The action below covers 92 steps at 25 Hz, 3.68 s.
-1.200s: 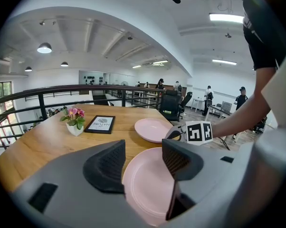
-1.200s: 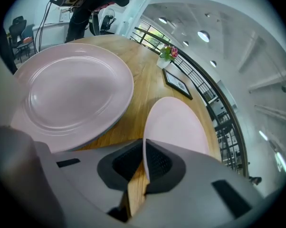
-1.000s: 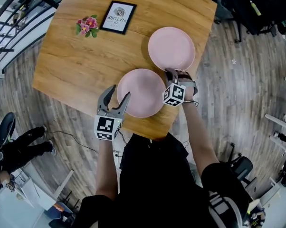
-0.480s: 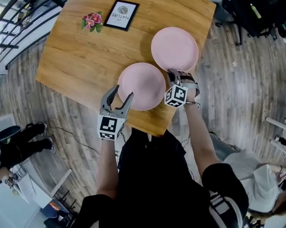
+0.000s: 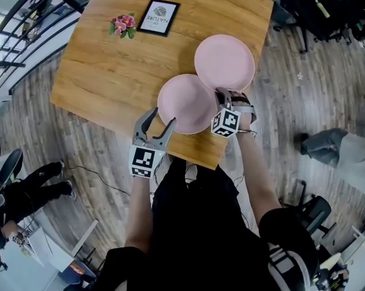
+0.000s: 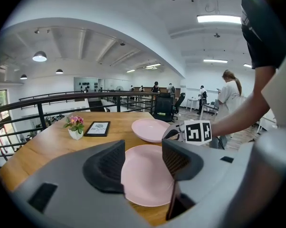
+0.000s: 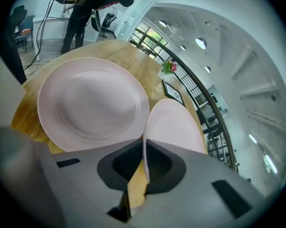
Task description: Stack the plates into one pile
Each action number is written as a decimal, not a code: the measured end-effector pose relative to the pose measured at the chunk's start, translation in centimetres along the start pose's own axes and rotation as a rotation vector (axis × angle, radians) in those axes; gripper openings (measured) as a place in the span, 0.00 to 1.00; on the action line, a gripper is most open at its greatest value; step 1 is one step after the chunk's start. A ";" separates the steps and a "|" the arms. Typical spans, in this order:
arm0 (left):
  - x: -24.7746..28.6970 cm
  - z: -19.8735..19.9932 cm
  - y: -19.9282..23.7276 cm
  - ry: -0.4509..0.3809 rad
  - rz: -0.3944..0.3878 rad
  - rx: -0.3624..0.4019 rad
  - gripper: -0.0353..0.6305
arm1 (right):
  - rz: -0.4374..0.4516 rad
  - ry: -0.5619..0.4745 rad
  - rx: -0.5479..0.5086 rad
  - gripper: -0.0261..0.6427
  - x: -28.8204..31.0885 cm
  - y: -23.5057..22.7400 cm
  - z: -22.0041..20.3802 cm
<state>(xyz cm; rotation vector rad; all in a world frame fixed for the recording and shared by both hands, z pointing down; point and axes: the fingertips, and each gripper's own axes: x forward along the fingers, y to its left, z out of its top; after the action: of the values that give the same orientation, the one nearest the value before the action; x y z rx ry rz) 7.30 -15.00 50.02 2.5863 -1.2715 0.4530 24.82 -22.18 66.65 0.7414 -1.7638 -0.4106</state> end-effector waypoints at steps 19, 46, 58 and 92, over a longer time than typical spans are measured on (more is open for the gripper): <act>-8.3 -2.2 2.4 -0.016 -0.076 0.027 0.43 | -0.062 0.072 0.063 0.08 -4.8 6.3 6.5; -15.7 -5.4 2.4 -0.038 -0.097 0.012 0.43 | 0.000 0.066 0.029 0.09 -6.9 16.0 12.5; -15.9 -5.7 2.7 -0.054 -0.111 0.018 0.43 | 0.010 0.073 0.052 0.11 -6.5 16.8 12.8; -16.9 -2.8 0.3 -0.084 -0.210 0.077 0.16 | -0.108 -0.122 0.668 0.05 -20.1 8.8 8.7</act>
<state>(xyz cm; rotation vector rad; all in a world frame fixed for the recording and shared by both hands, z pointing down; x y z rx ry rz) -3.17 -1.98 46.42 2.7914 -1.0098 0.3635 17.81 -3.06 54.70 1.3038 -1.9966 0.0832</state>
